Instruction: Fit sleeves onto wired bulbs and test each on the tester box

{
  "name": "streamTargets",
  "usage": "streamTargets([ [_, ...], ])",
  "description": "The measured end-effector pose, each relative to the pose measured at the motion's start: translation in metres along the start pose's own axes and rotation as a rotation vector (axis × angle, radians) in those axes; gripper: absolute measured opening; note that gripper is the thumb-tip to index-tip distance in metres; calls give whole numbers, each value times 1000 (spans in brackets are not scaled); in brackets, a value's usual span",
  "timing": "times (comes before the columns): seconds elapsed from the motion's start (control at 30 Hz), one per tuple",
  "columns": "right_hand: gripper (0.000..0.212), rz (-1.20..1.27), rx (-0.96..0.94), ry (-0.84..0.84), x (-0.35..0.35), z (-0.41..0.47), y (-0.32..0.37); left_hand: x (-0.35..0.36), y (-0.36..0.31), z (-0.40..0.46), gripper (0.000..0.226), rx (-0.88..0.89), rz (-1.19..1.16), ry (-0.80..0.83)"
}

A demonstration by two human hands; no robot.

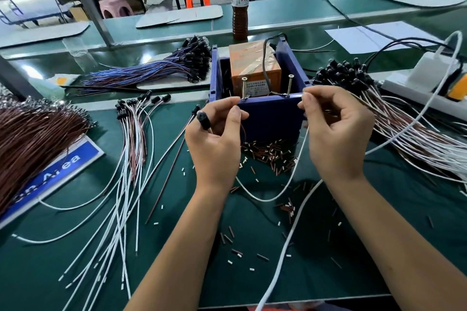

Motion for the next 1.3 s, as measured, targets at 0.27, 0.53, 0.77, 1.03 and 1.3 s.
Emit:
streamTargets([
  [0.27,15,-313,-207,-126,2,8,33,2,-10,0,6,95,95,-117],
  [0.53,7,-387,-133,-138,5,8,31,2,-15,1,9,132,127,-172],
  [0.77,5,-357,-108,-105,15,2,30,5,-18,-1,7,177,146,-154],
  [1.03,8,-296,-55,-92,13,-1,21,3,-14,-1,7,159,148,-153],
  [1.3,9,-291,-83,-88,13,0,22,5,-15,-2,7,178,169,-141],
])
Point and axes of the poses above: each hand's wrist, its own z-axis towards the middle knuckle, its own x-axis out of the palm, y = z × x, the point moved 8 cm from there along z, towards the middle knuckle, and after that the axes turned 5 degrees about -y, right-handed, at the moved point
